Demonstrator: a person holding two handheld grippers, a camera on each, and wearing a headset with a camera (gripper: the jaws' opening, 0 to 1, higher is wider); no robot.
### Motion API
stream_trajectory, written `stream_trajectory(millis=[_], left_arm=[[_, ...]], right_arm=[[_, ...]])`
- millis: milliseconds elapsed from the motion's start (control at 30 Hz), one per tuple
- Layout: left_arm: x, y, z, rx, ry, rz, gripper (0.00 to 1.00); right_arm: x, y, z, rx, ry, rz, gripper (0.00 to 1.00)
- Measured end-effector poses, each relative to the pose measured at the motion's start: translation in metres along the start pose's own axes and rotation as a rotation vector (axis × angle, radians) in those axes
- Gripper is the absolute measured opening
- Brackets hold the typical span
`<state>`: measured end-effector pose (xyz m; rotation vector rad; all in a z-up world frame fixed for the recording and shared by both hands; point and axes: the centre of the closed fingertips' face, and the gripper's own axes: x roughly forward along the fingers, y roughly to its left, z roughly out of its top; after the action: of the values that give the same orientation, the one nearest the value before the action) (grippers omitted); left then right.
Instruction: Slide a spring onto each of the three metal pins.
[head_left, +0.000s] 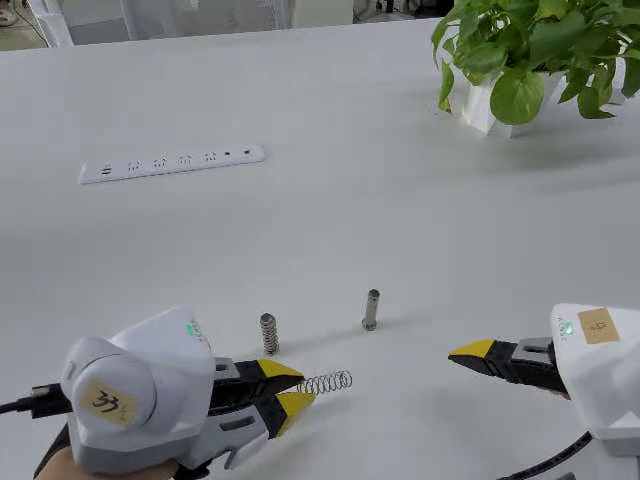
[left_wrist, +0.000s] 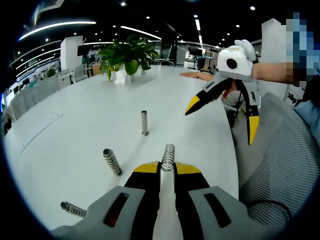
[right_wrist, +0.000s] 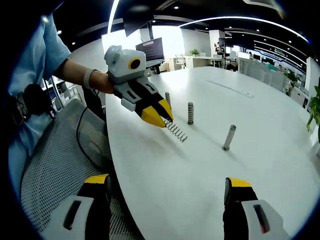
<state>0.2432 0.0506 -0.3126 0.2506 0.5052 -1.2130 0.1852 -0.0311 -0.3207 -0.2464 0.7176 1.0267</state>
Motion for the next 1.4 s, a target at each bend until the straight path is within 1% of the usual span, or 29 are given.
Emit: stream_trajectory(millis=[67, 133, 300, 400, 533, 667, 733, 767, 833, 900, 933, 1000, 1100, 1200, 1333, 1400], left_arm=[[-0.004, -0.001, 0.0, -0.006, -0.009, 0.007, 0.06], [-0.012, -0.004, 0.003, -0.017, -0.026, 0.012, 0.06], [-0.027, -0.007, 0.004, -0.024, -0.054, 0.022, 0.06], [-0.033, -0.006, 0.002, -0.018, -0.054, 0.027, 0.06], [-0.044, -0.004, 0.001, -0.039, -0.07, 0.045, 0.06], [-0.052, -0.007, 0.001, -0.042, -0.083, 0.047, 0.06], [-0.054, -0.01, 0.003, -0.041, -0.09, 0.034, 0.06], [-0.056, -0.014, 0.004, -0.047, -0.096, 0.01, 0.06], [-0.059, -0.015, 0.005, -0.048, -0.103, 0.006, 0.06], [-0.061, -0.015, 0.006, -0.049, -0.108, 0.001, 0.06], [-0.063, -0.016, 0.009, -0.058, -0.12, -0.007, 0.06], [-0.065, -0.017, 0.012, -0.063, -0.129, -0.015, 0.06], [-0.067, -0.02, 0.014, -0.059, -0.137, -0.037, 0.06], [-0.067, -0.025, 0.018, -0.061, -0.149, -0.072, 0.06], [-0.067, -0.031, 0.022, -0.056, -0.154, -0.101, 0.06], [-0.066, -0.032, 0.022, -0.053, -0.154, -0.107, 0.06]], right_arm=[[0.001, 0.001, 0.004, -0.007, -0.006, 0.007, 0.93], [0.002, 0.004, 0.013, -0.02, -0.019, 0.02, 0.92], [0.006, 0.009, 0.026, -0.053, -0.024, 0.048, 0.9], [0.009, 0.013, 0.032, -0.071, -0.022, 0.064, 0.87], [0.014, 0.017, 0.041, -0.112, -0.014, 0.09, 0.84], [0.018, 0.021, 0.05, -0.153, -0.008, 0.111, 0.8], [0.019, 0.022, 0.054, -0.171, -0.009, 0.114, 0.75], [0.02, 0.023, 0.057, -0.181, -0.015, 0.116, 0.74], [0.021, 0.024, 0.062, -0.196, -0.023, 0.122, 0.71], [0.021, 0.025, 0.065, -0.216, -0.033, 0.123, 0.65], [0.02, 0.026, 0.067, -0.23, -0.041, 0.127, 0.62], [0.021, 0.028, 0.068, -0.241, -0.044, 0.13, 0.59], [0.019, 0.031, 0.072, -0.273, -0.058, 0.14, 0.53], [0.018, 0.033, 0.076, -0.28, -0.072, 0.149, 0.47], [0.02, 0.037, 0.079, -0.301, -0.088, 0.161, 0.38], [0.021, 0.038, 0.08, -0.312, -0.09, 0.162, 0.35]])
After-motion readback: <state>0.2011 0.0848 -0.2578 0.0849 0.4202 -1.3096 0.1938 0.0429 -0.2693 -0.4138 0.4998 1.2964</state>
